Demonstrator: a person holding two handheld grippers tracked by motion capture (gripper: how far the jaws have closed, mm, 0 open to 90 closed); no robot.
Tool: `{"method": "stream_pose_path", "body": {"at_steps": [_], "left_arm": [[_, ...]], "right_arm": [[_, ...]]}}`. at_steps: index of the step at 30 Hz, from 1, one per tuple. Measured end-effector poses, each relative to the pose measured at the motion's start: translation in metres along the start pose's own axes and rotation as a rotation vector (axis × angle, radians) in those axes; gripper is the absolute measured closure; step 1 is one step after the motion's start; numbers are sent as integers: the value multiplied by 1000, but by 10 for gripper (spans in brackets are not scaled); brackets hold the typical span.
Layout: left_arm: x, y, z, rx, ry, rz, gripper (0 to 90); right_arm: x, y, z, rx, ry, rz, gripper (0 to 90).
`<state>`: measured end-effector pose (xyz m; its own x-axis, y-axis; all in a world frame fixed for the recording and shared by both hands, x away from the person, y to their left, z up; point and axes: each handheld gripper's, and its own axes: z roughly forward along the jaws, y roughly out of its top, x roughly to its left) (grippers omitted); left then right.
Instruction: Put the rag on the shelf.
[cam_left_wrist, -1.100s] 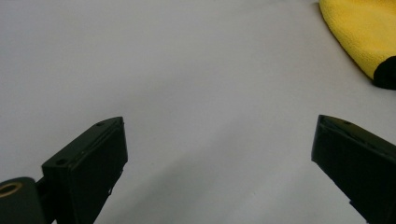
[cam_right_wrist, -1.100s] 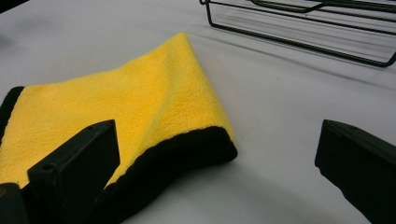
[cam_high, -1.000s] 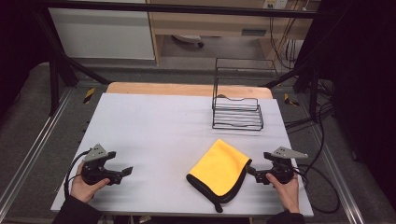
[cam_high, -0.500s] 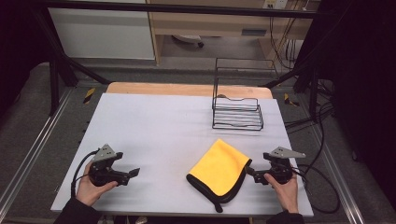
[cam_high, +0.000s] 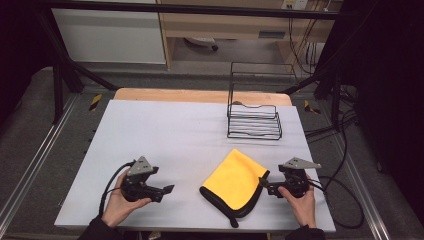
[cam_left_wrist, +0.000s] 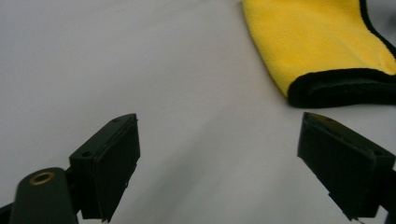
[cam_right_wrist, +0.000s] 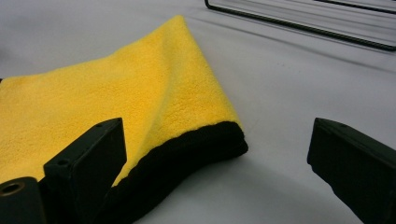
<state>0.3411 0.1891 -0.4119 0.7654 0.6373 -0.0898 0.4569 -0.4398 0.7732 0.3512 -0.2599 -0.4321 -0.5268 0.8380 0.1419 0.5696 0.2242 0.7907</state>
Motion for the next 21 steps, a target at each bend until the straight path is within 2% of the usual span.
{"method": "stream_pose_path", "body": {"at_steps": [2, 7, 10, 12, 13, 14, 16, 21], "left_arm": [[-10, 6, 7, 9, -11, 18, 214], [-34, 23, 27, 46, -73, 58, 333], [-49, 31, 40, 82, -112, 91, 394], [-58, 35, 48, 100, -113, 127, 430], [-61, 36, 52, 108, -110, 143, 430], [-64, 37, 55, 115, -111, 154, 467], [-66, 38, 62, 124, -122, 160, 487], [-68, 32, 74, 168, -131, 189, 576]], "right_arm": [[1, 1, 0, -4, -7, 8, 73], [4, 5, 0, -4, -31, 9, 121], [5, 7, 0, -2, -27, 8, 197], [6, 8, 1, -3, -16, -1, 258], [6, 8, 1, -3, -16, -1, 258], [6, 9, 2, 6, -8, 5, 300], [7, 9, 3, 7, -4, 8, 324], [6, 10, 10, 26, -29, 30, 393]]}}
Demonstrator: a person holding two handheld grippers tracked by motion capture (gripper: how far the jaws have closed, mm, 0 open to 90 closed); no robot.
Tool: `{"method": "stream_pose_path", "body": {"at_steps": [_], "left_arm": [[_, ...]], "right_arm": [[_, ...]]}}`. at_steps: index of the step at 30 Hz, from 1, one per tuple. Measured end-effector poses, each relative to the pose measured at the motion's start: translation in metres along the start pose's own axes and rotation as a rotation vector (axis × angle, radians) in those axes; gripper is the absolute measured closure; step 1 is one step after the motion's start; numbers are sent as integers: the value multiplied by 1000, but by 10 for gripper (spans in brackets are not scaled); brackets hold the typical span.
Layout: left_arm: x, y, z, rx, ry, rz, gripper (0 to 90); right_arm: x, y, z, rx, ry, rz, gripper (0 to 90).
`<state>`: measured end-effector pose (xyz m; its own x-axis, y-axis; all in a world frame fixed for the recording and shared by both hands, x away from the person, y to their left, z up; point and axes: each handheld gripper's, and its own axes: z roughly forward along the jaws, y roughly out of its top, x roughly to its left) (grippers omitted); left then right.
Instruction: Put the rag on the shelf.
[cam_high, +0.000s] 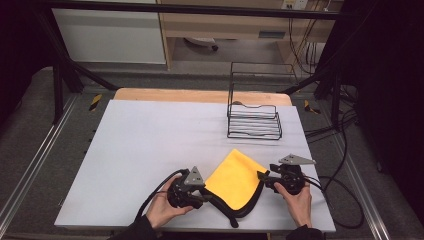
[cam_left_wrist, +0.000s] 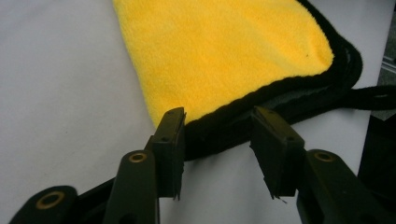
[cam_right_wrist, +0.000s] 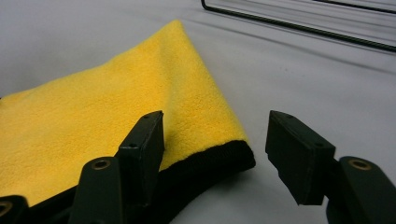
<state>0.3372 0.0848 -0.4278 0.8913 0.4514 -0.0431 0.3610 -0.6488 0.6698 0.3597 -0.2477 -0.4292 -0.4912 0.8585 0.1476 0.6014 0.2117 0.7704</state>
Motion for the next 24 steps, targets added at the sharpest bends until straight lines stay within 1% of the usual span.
{"method": "stream_pose_path", "body": {"at_steps": [1, 3, 6, 7, 10, 12, 14, 15, 16, 17, 18, 19, 20, 21, 22, 23, 24], "left_arm": [[0, 0, 0, 0, 0, 0, 590], [1, -2, 3, 3, -9, 3, 604], [2, -3, 7, 0, -9, 12, 615], [2, -3, 7, 0, -9, 12, 622], [2, -3, 10, -5, -12, 5, 647], [3, -5, 13, -9, -14, 3, 664], [3, -5, 14, -13, -15, 3, 682], [3, -5, 14, -12, -15, 7, 694], [3, -5, 14, -10, -17, 8, 718], [3, -5, 14, -10, -20, 7, 718], [3, -4, 14, -11, -23, 4, 780], [4, -4, 14, -11, -26, 0, 780], [4, -3, 13, -11, -27, -3, 826], [4, -2, 12, -12, -28, -5, 839], [4, -1, 10, -15, -27, -4, 839], [4, -1, 8, -20, -26, -6, 857], [4, 0, 5, -30, -31, -17, 860]], "right_arm": [[0, 0, 1, 5, -2, 5, 402], [0, 0, 4, 15, -9, 1, 415], [1, -1, 8, 37, -23, -4, 428], [1, -1, 9, 39, -21, -11, 434], [1, -1, 10, 41, -12, -10, 439], [2, -1, 9, 34, -6, -5, 436], [1, 0, 7, 25, 0, 2, 420], [1, 0, 6, 24, 3, -3, 411], [1, 0, 6, 18, 4, 5, 404], [1, 0, 6, 18, 4, 5, 404], [0, 1, 5, 15, 3, 9, 388], [0, 1, 5, 15, 3, 9, 388], [-1, 1, 4, 9, 1, 16, 390], [-1, 2, 4, 7, 4, 18, 393], [-1, 2, 4, 7, 4, 18, 393], [-2, 2, 4, 5, 1, 21, 415], [-2, 2, 4, 4, 2, 23, 424]]}}
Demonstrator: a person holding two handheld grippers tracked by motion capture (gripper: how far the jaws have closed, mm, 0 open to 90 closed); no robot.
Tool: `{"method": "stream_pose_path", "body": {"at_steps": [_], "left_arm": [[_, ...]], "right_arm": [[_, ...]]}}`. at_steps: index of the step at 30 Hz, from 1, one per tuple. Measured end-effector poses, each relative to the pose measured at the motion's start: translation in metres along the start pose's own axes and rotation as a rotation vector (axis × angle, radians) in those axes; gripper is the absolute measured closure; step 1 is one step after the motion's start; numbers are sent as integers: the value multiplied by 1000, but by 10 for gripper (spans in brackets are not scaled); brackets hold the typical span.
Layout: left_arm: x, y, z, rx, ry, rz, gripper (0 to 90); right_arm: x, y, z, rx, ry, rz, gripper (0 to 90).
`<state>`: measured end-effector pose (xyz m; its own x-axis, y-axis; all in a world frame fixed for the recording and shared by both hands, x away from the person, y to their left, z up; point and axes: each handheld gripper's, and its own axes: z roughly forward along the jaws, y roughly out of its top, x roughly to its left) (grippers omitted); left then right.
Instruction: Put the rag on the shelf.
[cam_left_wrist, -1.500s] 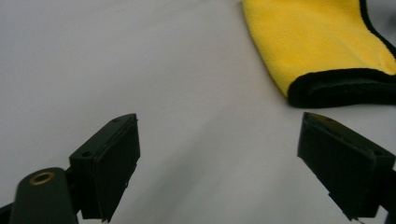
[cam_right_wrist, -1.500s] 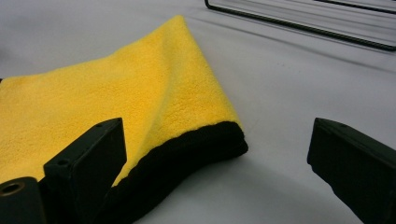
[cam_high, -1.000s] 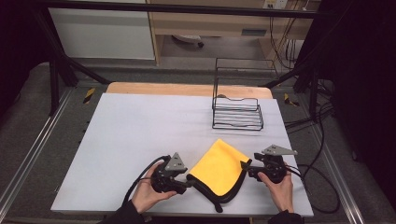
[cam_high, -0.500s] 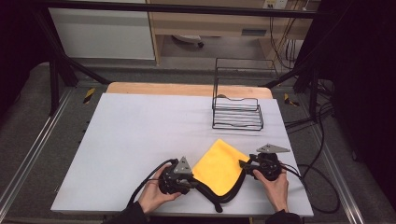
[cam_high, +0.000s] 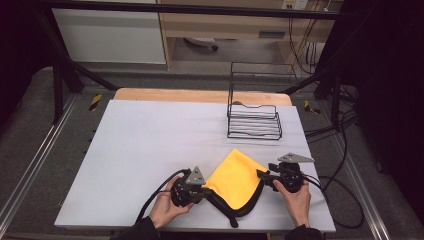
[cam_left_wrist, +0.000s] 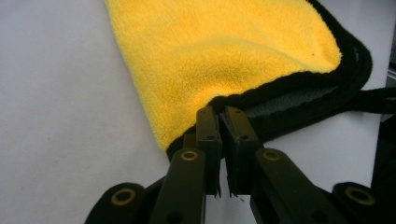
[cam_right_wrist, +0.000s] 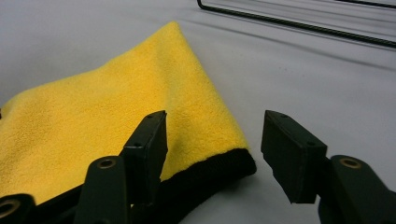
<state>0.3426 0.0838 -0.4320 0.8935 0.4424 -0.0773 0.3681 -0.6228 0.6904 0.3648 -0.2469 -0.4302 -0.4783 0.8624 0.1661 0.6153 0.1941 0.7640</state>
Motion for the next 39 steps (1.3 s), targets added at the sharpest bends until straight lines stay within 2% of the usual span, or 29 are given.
{"method": "stream_pose_path", "body": {"at_steps": [2, 4, 5, 6, 8, 10, 11, 12, 14, 15, 16, 17, 20, 21, 22, 24, 27, 28, 29, 30, 32, 37, 39], "left_arm": [[1, 3, -10, -39, 1, -17, 862], [1, 3, -13, -47, 5, -18, 865], [3, 4, -18, -46, 27, -16, 867], [3, 4, -18, -46, 27, -16, 870], [5, 3, -21, -19, 79, -4, 887], [10, -1, -21, 7, 128, -13, 900], [13, -4, -21, 9, 127, -22, 900], [17, -9, -20, -6, 78, -42, 900], [17, -10, -19, -9, 74, -46, 900], [17, -10, -18, -18, 64, -52, 897], [16, -10, -18, -36, 49, -59, 867], [15, -9, -18, -50, 42, -65, 785], [7, -6, -17, -43, 36, -37, 699], [5, -5, -14, -37, 33, -35, 699], [3, -5, -11, -24, 41, -25, 631], [3, -5, -4, -1, 54, -15, 590], [5, -7, 2, -3, 41, -13, 600], [6, -7, 3, -6, 34, -13, 640], [6, -8, 4, -8, 28, -12, 640], [7, -8, 5, -8, 21, -15, 713], [8, -10, 8, -11, 5, -20, 764], [7, -8, 8, -4, 18, -22, 828], [5, -7, 7, -3, 31, -24, 846]], "right_arm": [[0, 0, 1, 6, 1, 1, 451], [0, -1, 2, 14, 3, -3, 465], [1, -1, 3, 19, 1, -1, 478], [1, -1, 4, 27, 0, -3, 480], [1, -2, 7, 36, -7, -5, 495], [1, -3, 10, 47, -23, -12, 526], [1, -3, 12, 52, -27, -15, 547], [1, -3, 13, 56, -27, -20, 578], [1, -3, 13, 57, -26, -19, 605], [0, -3, 13, 56, -34, -23, 662], [0, -2, 13, 52, -36, -22, 685], [-1, -2, 12, 50, -36, -22, 710], [-1, -2, 11, 47, -38, -27, 772], [-1, -2, 11, 47, -38, -27, 772], [-2, -2, 11, 50, -38, -32, 779], [-2, -2, 12, 53, -39, -30, 778], [-3, -3, 12, 53, -42, -30, 776], [-4, -3, 13, 51, -41, -23, 765], [-4, -3, 13, 51, -41, -23, 765], [-5, -3, 13, 46, -37, -17, 728], [-5, -3, 10, 36, -30, -12, 681], [-5, -4, 4, 18, -14, 2, 636], [-5, -5, 7, 47, -12, -5, 682]]}}
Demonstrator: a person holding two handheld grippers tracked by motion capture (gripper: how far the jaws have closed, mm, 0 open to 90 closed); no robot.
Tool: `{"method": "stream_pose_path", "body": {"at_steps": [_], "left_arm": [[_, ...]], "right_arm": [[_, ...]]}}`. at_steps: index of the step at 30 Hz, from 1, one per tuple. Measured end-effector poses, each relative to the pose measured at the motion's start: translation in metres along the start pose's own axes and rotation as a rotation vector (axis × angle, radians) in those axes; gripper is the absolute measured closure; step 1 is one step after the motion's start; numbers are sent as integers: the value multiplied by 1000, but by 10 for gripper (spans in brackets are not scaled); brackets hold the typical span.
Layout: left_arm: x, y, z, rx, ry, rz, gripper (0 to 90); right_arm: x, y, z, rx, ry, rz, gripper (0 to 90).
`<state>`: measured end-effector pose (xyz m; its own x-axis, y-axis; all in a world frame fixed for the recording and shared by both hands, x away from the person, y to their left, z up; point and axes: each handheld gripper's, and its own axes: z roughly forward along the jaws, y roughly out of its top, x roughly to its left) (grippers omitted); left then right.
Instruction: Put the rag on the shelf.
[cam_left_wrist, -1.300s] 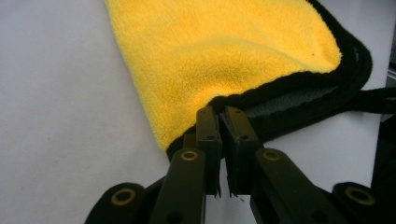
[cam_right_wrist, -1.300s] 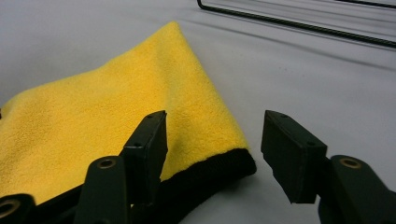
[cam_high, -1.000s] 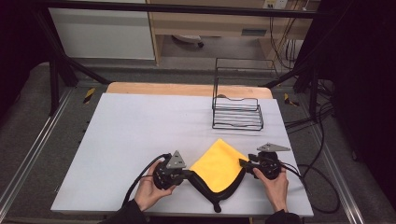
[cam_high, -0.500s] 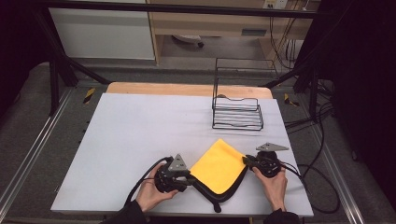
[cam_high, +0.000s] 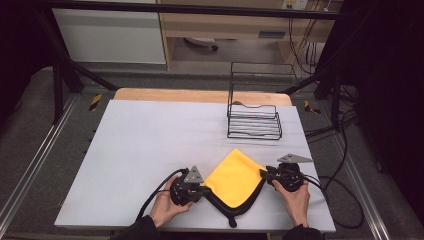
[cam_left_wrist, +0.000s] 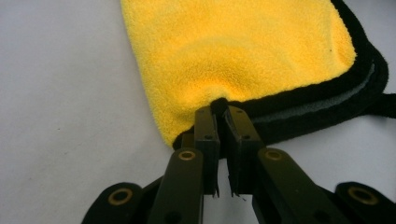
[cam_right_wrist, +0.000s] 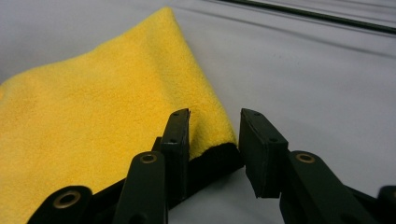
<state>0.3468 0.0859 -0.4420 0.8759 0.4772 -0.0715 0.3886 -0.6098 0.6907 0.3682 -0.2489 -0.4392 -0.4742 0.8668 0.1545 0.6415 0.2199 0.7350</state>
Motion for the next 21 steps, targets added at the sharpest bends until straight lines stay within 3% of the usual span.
{"method": "stream_pose_path", "body": {"at_steps": [2, 4, 5, 10, 13, 15, 18, 19, 21], "left_arm": [[-1, 2, -4, 0, 13, 5, 848], [-2, 4, -11, -1, 20, 5, 851], [-3, 5, -16, -2, 27, 8, 852], [-5, 3, -26, 43, 52, 4, 852], [0, -3, -18, 38, 37, -43, 847], [0, -3, -17, 28, 30, -47, 827], [4, 0, -24, -12, -2, -78, 755], [5, 2, -28, -37, -6, -92, 628], [9, 8, -37, -79, 0, -109, 532]], "right_arm": [[0, 0, 1, 9, -2, -1, 715], [1, 3, 1, 9, 3, -1, 829], [2, 5, -1, 5, 6, -6, 840], [10, 11, 3, -38, -5, -32, 847], [9, 9, 14, 5, -28, -49, 841], [8, 7, 17, 13, -28, -50, 835], [6, 7, 16, 8, -15, -39, 814], [6, 7, 12, -4, -10, -45, 756], [5, 8, 6, -34, -2, -36, 666]]}}
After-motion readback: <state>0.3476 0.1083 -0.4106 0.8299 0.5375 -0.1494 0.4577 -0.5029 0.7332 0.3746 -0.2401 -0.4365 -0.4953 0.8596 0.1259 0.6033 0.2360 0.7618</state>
